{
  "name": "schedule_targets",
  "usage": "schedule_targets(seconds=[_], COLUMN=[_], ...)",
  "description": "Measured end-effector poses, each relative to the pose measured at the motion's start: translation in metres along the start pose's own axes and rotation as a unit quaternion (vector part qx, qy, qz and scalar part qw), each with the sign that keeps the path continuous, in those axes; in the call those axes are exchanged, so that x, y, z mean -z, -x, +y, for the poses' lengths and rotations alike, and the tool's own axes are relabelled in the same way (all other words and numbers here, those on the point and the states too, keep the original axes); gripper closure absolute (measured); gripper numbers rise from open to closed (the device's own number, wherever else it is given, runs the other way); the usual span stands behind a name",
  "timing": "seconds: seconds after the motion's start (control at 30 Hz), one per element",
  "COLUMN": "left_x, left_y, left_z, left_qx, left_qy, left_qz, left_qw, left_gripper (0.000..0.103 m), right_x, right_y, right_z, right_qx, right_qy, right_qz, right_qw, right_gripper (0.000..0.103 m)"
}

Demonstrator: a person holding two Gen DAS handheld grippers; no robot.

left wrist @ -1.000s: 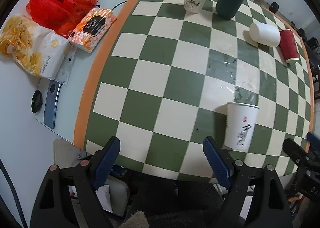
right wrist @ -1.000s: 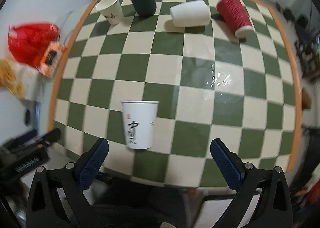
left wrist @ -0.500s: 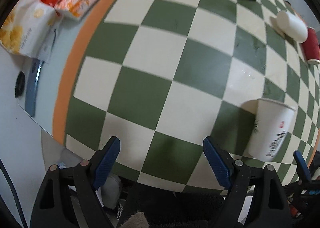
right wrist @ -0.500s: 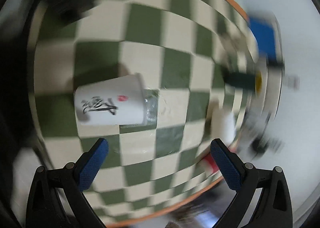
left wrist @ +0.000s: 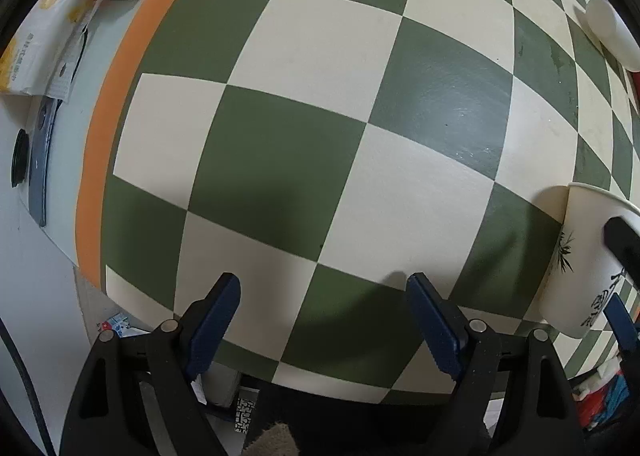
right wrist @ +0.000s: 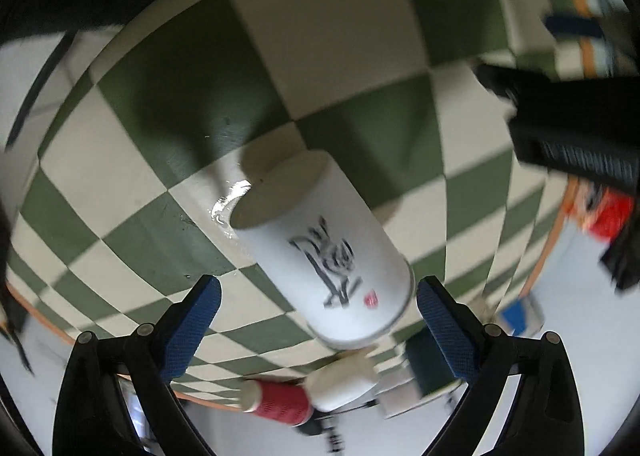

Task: Flip cup upside down
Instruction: 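Roll the right gripper and grasp the calligraphy cup around its body, then lift the calligraphy cup with the right gripper and turn it rim-down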

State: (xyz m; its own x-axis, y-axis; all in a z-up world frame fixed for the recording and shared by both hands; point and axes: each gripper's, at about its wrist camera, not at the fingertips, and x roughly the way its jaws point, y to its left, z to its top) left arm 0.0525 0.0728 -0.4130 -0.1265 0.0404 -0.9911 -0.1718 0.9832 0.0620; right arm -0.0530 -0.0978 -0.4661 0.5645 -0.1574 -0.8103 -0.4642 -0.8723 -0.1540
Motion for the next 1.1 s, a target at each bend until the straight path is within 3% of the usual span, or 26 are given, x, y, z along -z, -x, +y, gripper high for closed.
schedule_targets(seconds=[0.23, 0.37, 0.53, 0.73, 0.9, 1.0, 1.1], left_x=[-0.002, -0.002, -0.002, -0.004, -0.005, -0.005, -0.001], left_y=[-0.001, 0.001, 0.006, 0.017, 0.029, 0.038, 0.044], left_z=[0.002, 0.006, 0.005, -0.001, -0.01, -0.019, -0.026], left_qx=[-0.004, -0.003, 0.0, 0.007, 0.013, 0.022, 0.029], left_qy=[0.004, 0.007, 0.002, -0.014, -0.038, -0.059, -0.081], left_qz=[-0.002, -0.005, -0.012, -0.028, -0.047, -0.057, -0.066], left_qw=[1.0, 1.0, 0.9999, 0.9995, 0.9981, 0.9964, 0.9941], left_gripper=[0.018, 0.018, 0.018, 0.018, 0.018, 0.018, 0.018], right_x=[-0.01, -0.01, 0.0, 0.019, 0.039, 0.056, 0.074], right_y=[-0.018, -0.031, -0.04, -0.045, -0.047, -0.052, -0.059], right_z=[0.007, 0.008, -0.002, -0.018, -0.033, -0.037, -0.034], right_qx=[0.015, -0.002, -0.033, -0.085, -0.152, -0.205, -0.261], right_qy=[0.073, 0.071, 0.015, -0.087, -0.206, -0.287, -0.361], right_qz=[-0.006, -0.002, -0.001, -0.007, -0.013, -0.024, -0.035], right_qw=[0.997, 0.998, 0.999, 0.993, 0.967, 0.935, 0.895], right_gripper=[0.008, 0.02, 0.033, 0.033, 0.033, 0.033, 0.033])
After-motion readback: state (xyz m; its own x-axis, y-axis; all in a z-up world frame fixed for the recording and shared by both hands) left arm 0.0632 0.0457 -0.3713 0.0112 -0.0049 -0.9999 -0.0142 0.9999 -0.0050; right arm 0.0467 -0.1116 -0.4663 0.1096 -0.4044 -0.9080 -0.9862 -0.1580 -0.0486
